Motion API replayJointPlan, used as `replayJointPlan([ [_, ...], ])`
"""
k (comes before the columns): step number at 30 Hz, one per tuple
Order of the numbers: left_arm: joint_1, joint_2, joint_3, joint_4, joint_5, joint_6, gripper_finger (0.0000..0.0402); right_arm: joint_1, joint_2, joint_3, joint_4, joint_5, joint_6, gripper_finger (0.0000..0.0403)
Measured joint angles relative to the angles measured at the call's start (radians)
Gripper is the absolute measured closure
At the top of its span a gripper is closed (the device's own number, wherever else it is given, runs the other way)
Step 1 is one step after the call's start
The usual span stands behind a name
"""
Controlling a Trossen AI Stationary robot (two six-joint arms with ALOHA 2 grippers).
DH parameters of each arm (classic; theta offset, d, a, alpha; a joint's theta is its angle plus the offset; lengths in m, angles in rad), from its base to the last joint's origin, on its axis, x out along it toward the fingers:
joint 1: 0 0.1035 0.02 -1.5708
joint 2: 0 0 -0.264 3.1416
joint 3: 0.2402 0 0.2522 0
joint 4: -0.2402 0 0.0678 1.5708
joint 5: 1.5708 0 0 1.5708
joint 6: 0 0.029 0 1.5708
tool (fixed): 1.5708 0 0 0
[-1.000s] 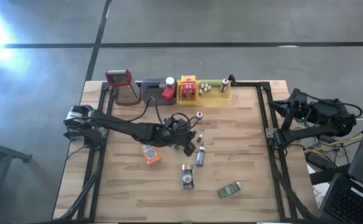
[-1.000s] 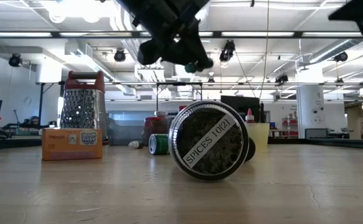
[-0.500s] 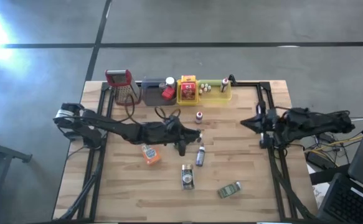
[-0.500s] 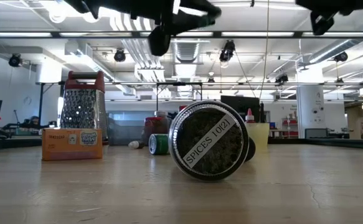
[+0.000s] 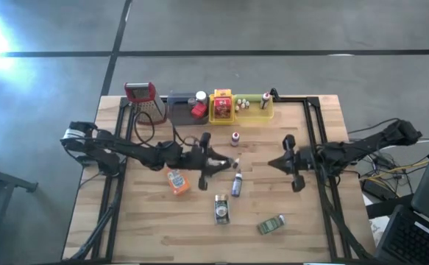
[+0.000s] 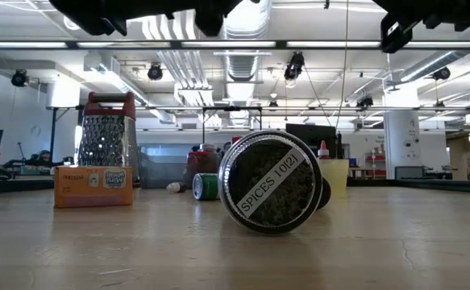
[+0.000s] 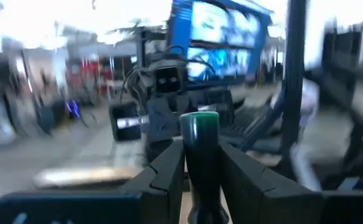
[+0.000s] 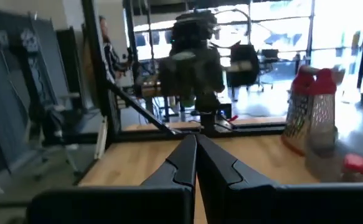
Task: Pick & Place Kitchen Items
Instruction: Put the green food coloring bottle into the light yellow bin
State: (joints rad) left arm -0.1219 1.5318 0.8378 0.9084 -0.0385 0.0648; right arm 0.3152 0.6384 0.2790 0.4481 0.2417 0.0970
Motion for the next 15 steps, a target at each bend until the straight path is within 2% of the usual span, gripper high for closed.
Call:
replayJointPlan([
  [8, -0.007, 0.000, 0.011, -0.036, 0.016, 0.691, 0.0303, -0.027, 0.049, 0.092, -0.030, 0.023, 0.295, 0.0394],
  [15, -0.030, 0.000, 0.033, -0.129, -0.003, 1.158, 0.0305, -0.054, 0.045, 0.219, -0.226, 0.022, 0.470, 0.0394],
])
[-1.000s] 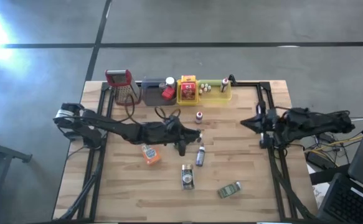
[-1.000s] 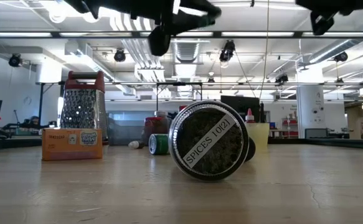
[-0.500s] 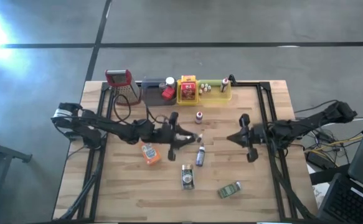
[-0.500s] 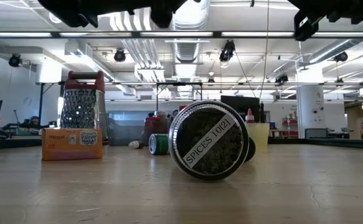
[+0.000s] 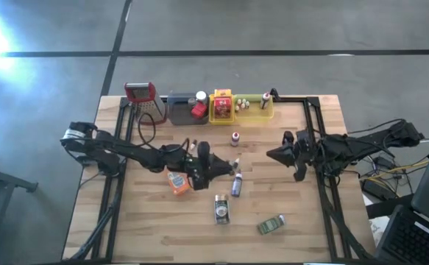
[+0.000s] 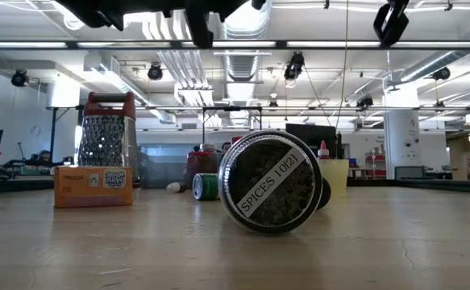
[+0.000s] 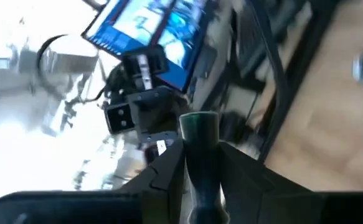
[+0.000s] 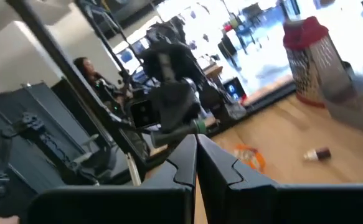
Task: Pick & Place Kitchen Items
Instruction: Put the green food coloring bottle into the light yellow bin
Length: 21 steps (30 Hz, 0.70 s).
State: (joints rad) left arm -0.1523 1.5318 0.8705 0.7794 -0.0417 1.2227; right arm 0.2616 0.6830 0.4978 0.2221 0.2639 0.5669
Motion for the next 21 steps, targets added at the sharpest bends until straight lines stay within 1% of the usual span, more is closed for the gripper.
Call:
replayJointPlan([
  [4, -0.011, 0.000, 0.047, -0.113, -0.108, 0.288, 0.0305, -0.028, 0.001, 0.030, -0.100, -0.003, 0.094, 0.0394],
  [7, -0.011, 0.000, 0.072, -0.180, -0.151, 0.451, 0.0305, -0.061, 0.000, 0.038, -0.162, -0.006, 0.166, 0.0394],
  [8, -0.011, 0.000, 0.078, -0.191, -0.155, 0.492, 0.0305, -0.075, 0.003, 0.037, -0.179, -0.024, 0.185, 0.0394],
  [14, -0.009, 0.000, 0.089, -0.194, -0.162, 0.750, 0.0305, -0.174, 0.048, 0.032, -0.186, -0.180, 0.269, 0.0394],
  [18, -0.007, 0.016, 0.097, -0.190, -0.172, 0.876, 0.0305, -0.247, 0.098, 0.059, -0.129, -0.304, 0.273, 0.0394],
  [21, -0.007, 0.046, 0.103, -0.186, -0.201, 1.004, 0.0305, -0.300, 0.153, 0.097, -0.117, -0.407, 0.272, 0.0394],
])
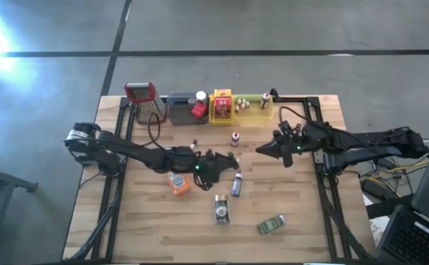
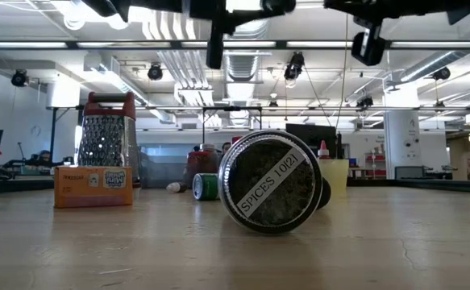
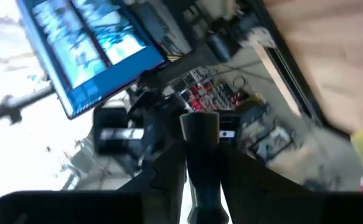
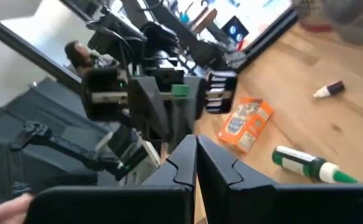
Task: Pick & Place Kitchen Items
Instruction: Put the green food coloring bottle into the light yellow bin
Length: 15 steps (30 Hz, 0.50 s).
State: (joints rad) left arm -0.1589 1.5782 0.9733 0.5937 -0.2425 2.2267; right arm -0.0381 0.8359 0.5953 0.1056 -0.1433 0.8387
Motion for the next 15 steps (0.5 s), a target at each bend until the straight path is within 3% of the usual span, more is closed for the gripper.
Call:
replayJointPlan([
  [4, 0.000, 0.048, 0.017, 0.022, -0.051, 0.107, 0.0305, -0.035, 0.071, 0.067, -0.019, -0.063, -0.052, 0.0394],
  [11, 0.002, 0.084, 0.030, 0.016, -0.085, 0.191, 0.0305, -0.087, 0.175, 0.210, -0.243, -0.075, -0.158, 0.0378],
  [15, -0.001, 0.083, 0.027, -0.008, -0.078, 0.189, 0.0305, -0.117, 0.247, 0.288, -0.329, -0.199, -0.207, 0.0345],
])
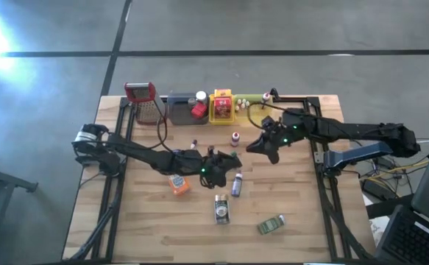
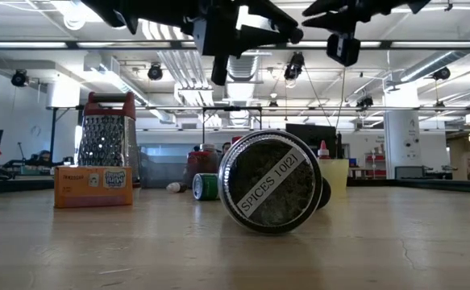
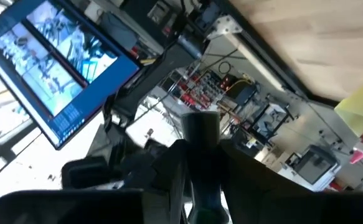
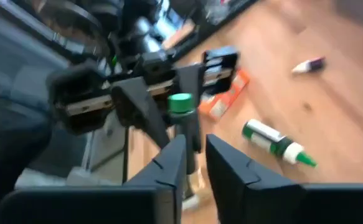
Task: Pick & Place Kitchen Items
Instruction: Put the green food coloring bottle into the light yellow bin
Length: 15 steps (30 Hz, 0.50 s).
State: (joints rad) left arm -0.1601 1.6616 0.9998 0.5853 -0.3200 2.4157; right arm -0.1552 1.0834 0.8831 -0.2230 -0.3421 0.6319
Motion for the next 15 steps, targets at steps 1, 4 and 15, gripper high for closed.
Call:
replayJointPlan([
  [1, -0.001, 0.000, -0.004, -0.005, 0.001, 0.000, 0.0305, -0.007, 0.021, 0.026, -0.022, -0.035, -0.015, 0.0334],
  [4, -0.003, 0.000, -0.005, -0.040, 0.008, -0.004, 0.0305, -0.025, 0.074, 0.104, -0.112, -0.085, -0.078, 0.0302],
  [15, -0.034, 0.000, -0.006, -0.096, 0.015, -0.005, 0.0305, -0.046, 0.297, 0.393, -0.439, -0.162, -0.282, 0.0203],
])
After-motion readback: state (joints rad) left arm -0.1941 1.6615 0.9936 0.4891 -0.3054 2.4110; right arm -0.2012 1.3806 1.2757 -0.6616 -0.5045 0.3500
